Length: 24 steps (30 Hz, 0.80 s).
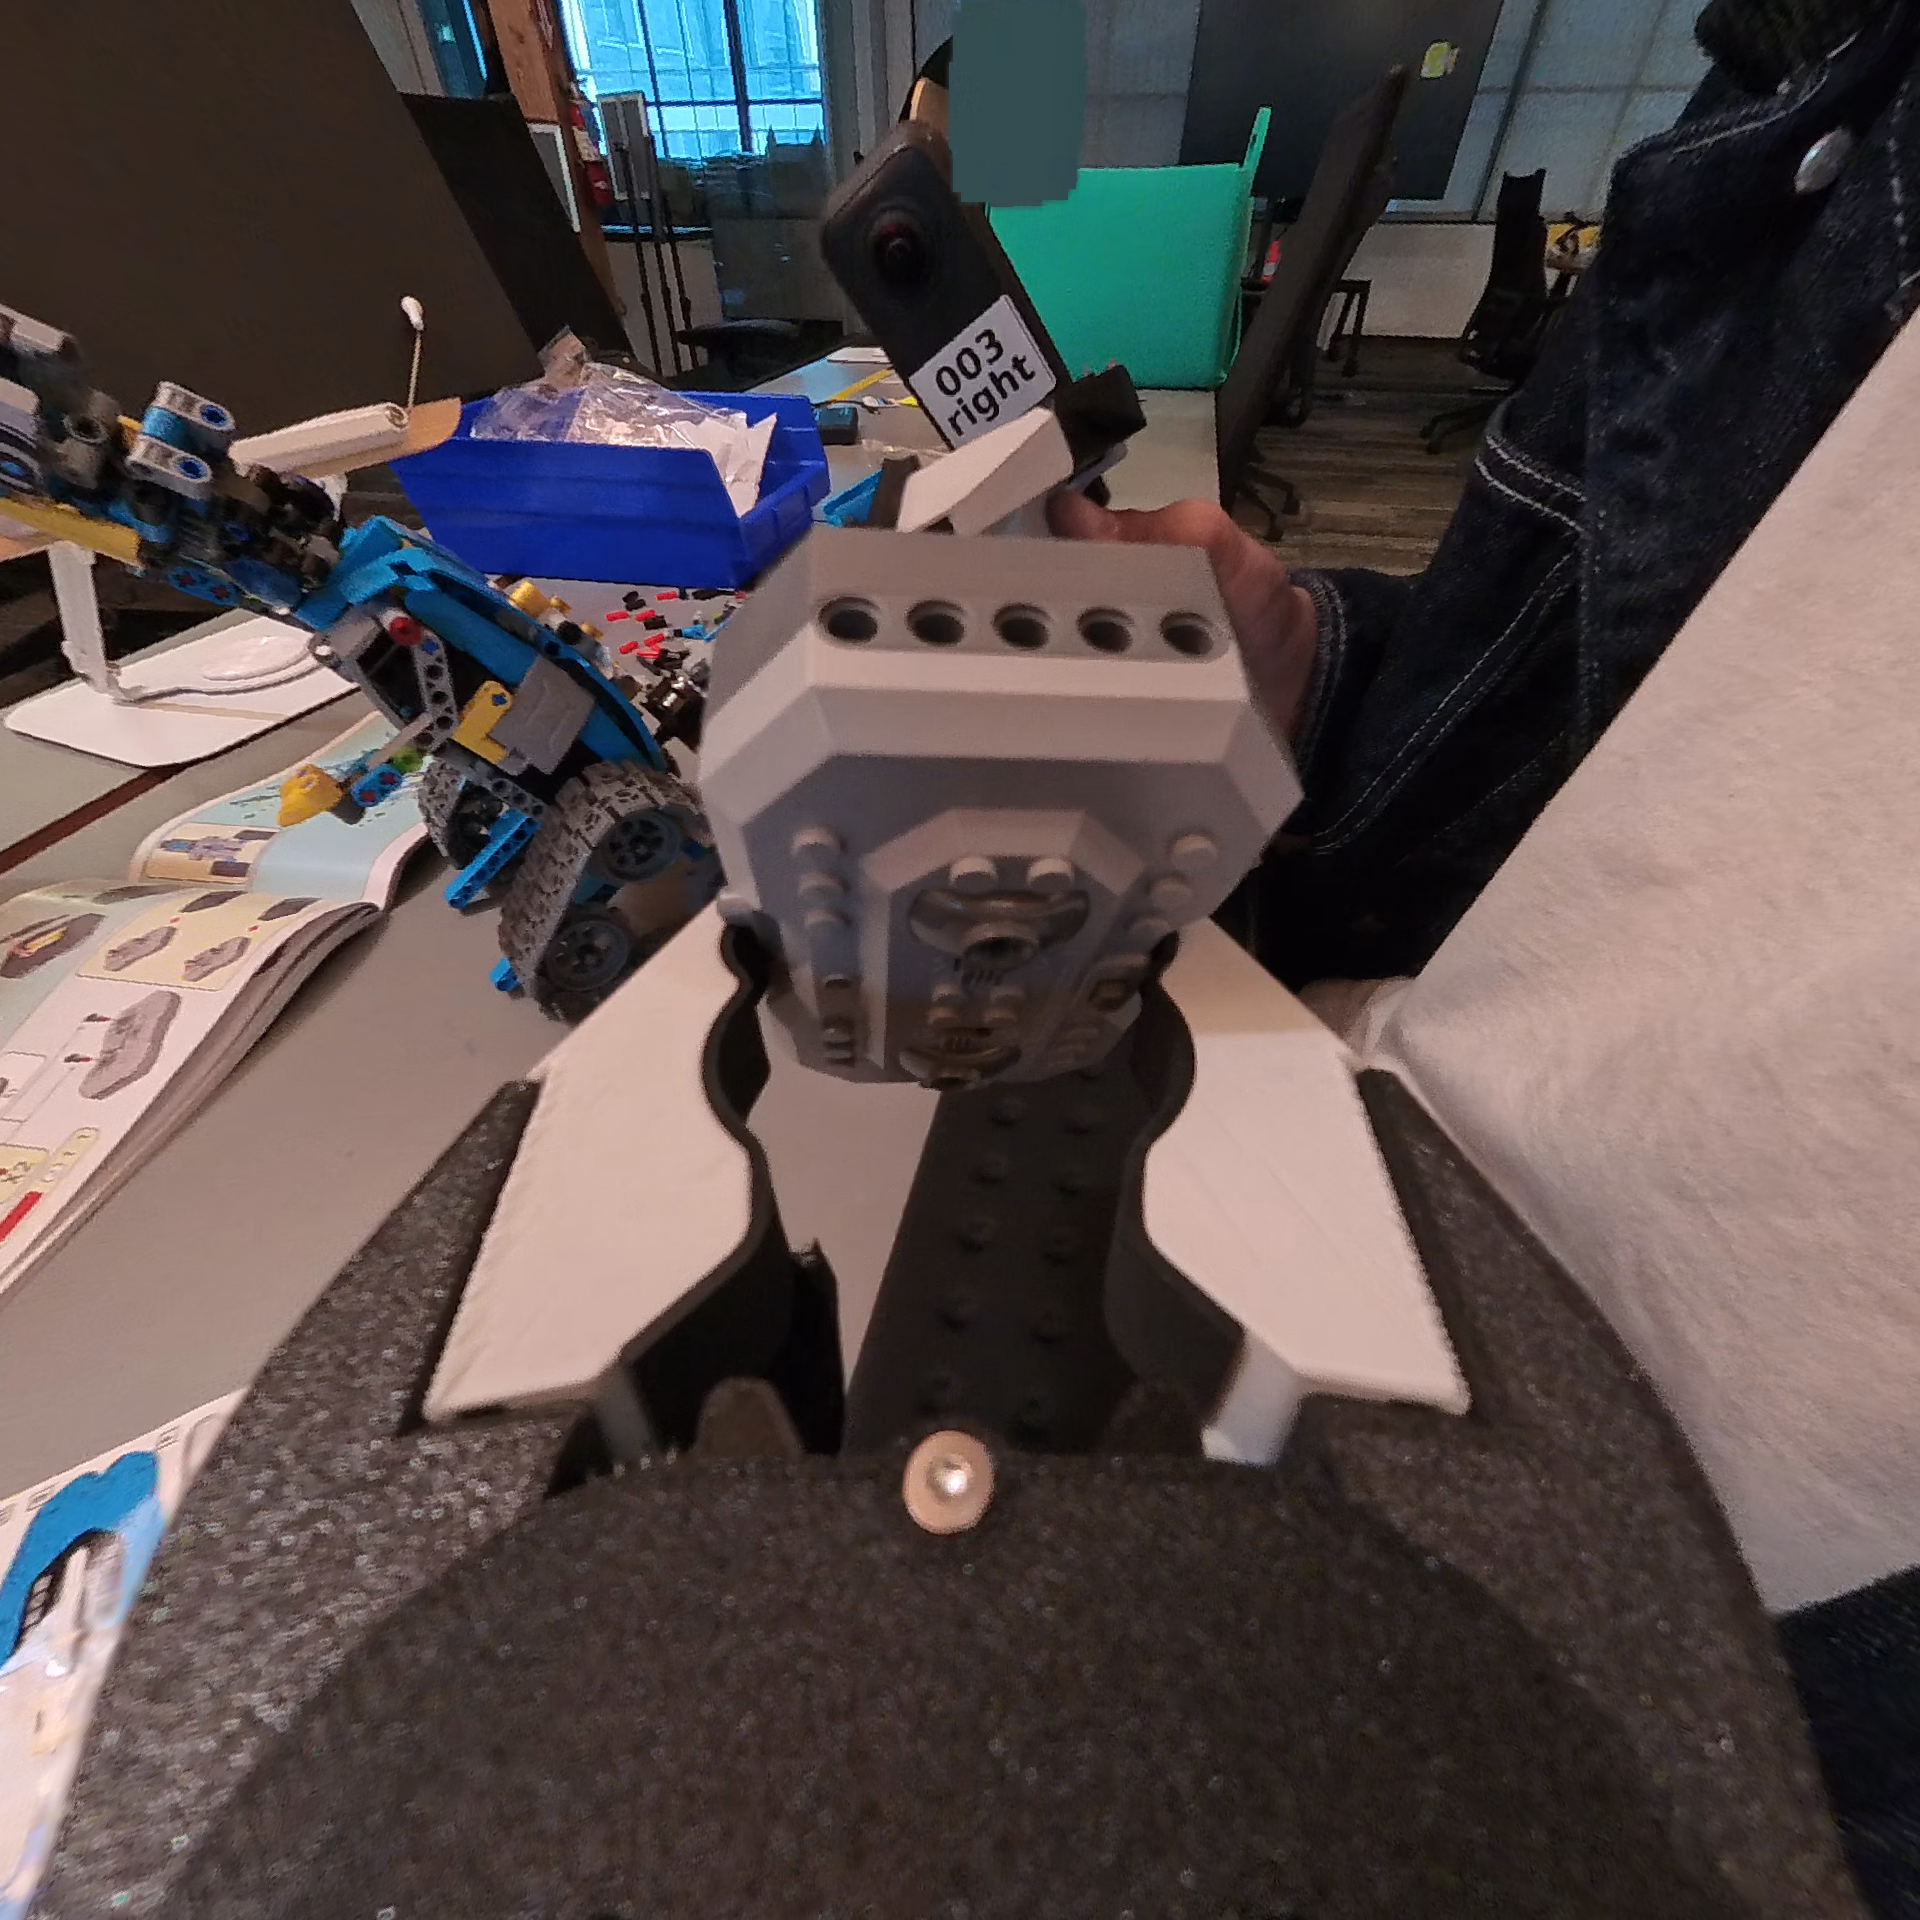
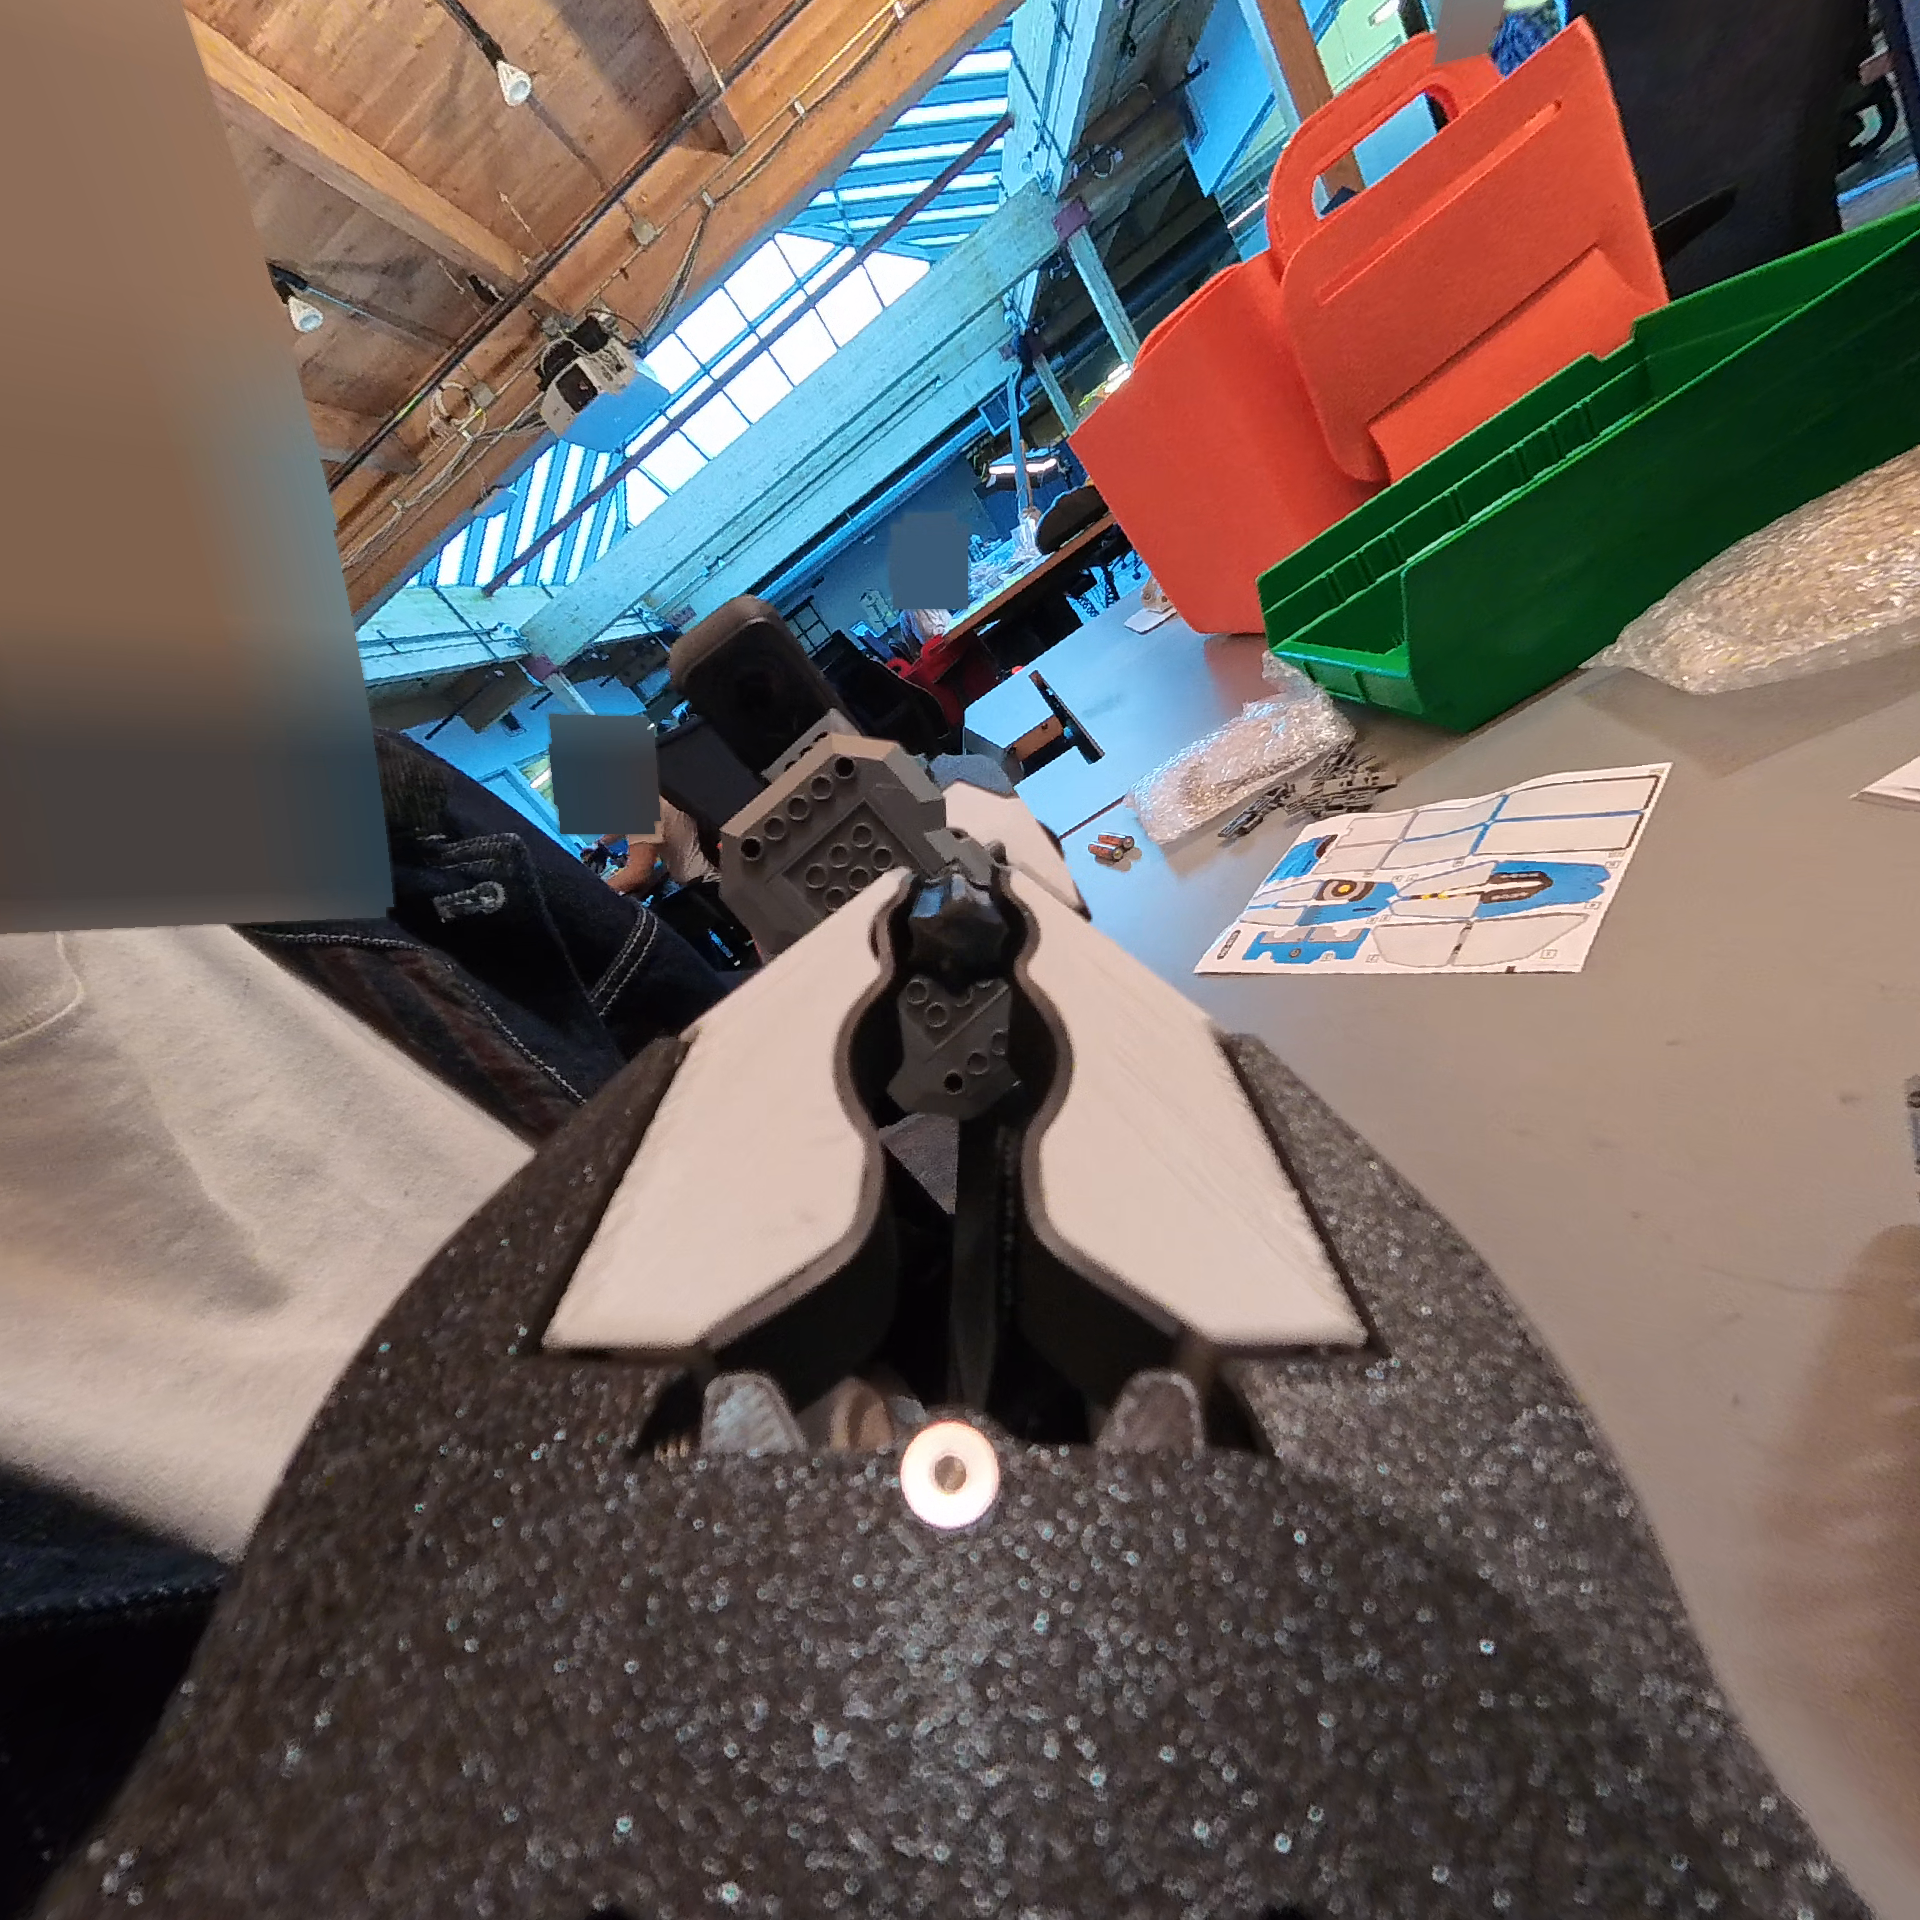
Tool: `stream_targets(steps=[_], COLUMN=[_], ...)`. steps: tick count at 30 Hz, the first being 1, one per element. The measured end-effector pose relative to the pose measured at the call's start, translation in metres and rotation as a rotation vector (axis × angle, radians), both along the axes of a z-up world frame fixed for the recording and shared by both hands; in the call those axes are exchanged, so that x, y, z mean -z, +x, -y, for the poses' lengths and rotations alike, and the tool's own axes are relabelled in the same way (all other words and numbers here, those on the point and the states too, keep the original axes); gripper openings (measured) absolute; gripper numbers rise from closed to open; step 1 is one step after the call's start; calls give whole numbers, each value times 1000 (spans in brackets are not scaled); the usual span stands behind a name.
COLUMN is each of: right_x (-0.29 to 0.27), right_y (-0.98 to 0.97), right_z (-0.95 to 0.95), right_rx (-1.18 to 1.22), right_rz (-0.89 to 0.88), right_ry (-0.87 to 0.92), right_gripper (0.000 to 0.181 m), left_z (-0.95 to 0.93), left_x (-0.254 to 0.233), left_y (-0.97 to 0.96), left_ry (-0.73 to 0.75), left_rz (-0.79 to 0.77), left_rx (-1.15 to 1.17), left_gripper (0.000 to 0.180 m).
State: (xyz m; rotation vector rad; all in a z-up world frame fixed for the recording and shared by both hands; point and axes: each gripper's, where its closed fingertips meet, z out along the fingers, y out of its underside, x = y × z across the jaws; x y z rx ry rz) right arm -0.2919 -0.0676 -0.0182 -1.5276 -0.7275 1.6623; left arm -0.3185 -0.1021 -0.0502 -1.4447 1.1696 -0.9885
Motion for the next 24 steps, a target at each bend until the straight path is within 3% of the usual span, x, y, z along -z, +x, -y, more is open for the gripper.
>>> stream_targets(steps=[3, 8, 11, 14, 16, 18, 20, 24], right_x=[-2, -17, -27, -52, -63, -67, -63, -63], right_y=[0, 2, 2, 4, 6, 6, 4, 8], right_z=[5, 25, 40, 61, 71, 77, 72, 40], right_rx=[-26, -123, -170, -205, -254, -283, -274, -164], right_rz=[12, 73, 142, 95, 81, 115, 152, 103], right_ry=[71, 344, 649, 945, 1068, 1158, 1165, 839], right_gripper=[11, 12, 11, 12, 12, 12, 12, 12], left_z=[7, 36, 46, 59, 65, 59, 52, 24], left_x=[-3, -27, -39, -71, -78, -72, -64, -29], left_y=[2, -1, -5, -10, -8, -2, -1, -1], left_ry=[-123, -632, -860, -1060, -1133, -1158, -1072, -640], left_rz=[29, 166, 219, 373, 384, 356, 331, 191], left_rx=[67, 379, 533, 756, 822, 778, 709, 386], left_gripper=[69, 68, 69, 69, 70, 69, 69, 69])
